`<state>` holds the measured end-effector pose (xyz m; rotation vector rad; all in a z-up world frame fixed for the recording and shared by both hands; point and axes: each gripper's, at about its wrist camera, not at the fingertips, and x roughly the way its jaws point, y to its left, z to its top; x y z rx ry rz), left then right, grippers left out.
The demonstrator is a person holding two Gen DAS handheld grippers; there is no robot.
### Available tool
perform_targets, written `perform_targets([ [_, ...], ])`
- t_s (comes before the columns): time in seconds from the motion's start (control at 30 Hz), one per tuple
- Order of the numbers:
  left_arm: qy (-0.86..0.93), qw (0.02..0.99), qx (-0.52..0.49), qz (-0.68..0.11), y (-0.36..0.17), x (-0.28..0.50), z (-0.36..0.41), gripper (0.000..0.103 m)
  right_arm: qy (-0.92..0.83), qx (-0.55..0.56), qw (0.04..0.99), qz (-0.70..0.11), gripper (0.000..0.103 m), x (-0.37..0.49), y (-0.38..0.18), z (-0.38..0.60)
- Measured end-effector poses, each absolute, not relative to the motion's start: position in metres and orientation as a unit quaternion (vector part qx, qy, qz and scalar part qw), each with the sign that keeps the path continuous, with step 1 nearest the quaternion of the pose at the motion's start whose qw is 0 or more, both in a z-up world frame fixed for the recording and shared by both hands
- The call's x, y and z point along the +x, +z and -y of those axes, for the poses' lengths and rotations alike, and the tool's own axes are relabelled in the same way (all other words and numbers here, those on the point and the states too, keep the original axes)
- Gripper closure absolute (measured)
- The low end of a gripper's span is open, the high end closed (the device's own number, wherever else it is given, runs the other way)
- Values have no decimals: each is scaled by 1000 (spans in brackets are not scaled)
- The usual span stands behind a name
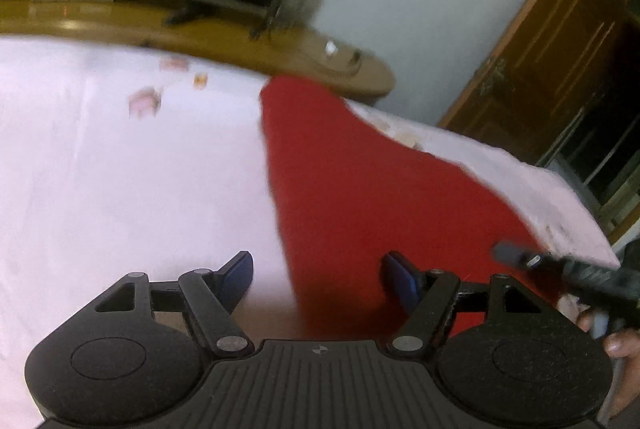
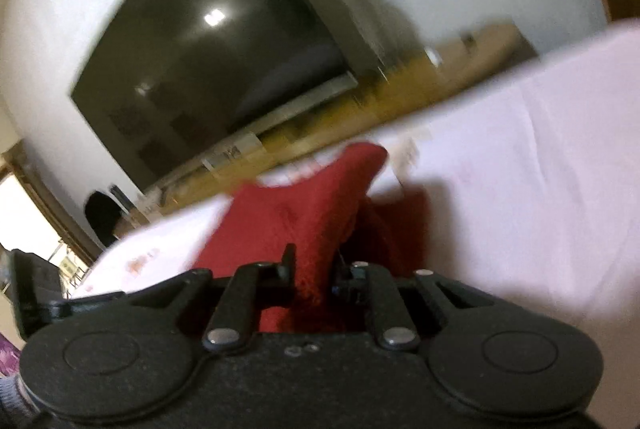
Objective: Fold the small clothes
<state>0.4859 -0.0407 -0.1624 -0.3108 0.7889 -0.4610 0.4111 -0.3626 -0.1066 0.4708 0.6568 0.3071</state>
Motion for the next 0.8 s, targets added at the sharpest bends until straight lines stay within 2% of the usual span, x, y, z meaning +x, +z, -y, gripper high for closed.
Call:
perform_targets([
  [0.07,-227,885,-161,-373,-166,486,37,26,140,252,900,-328,89,411,-128,368],
  [0.13,-228,886,-153,-374,-164,486,39,26,138,279,894,-321,88,407,-129,374],
  [0.37,-229,886,-149,-374,-157,487,37,26,143,260,907,-299,89,395,-114,375],
  [0.43,-224,884,-147,-383,-163,490,39,22,135,257,904,-313,89,398,-123,376],
  [0.57,-223,885,-133,-387,-161,492,42,22,133,305,886,-322,88,409,-139,381],
  [0.67,-230,882,-140,-388,-153,485,36,22,147,326,875,-327,74,404,-130,387],
  [0.73,-245,877,-153,-384,-152,473,30,22,153,331,871,-328,58,393,-122,391],
  [0.8,-250,874,-160,-384,-154,461,26,22,157,336,869,-328,57,377,-120,395],
])
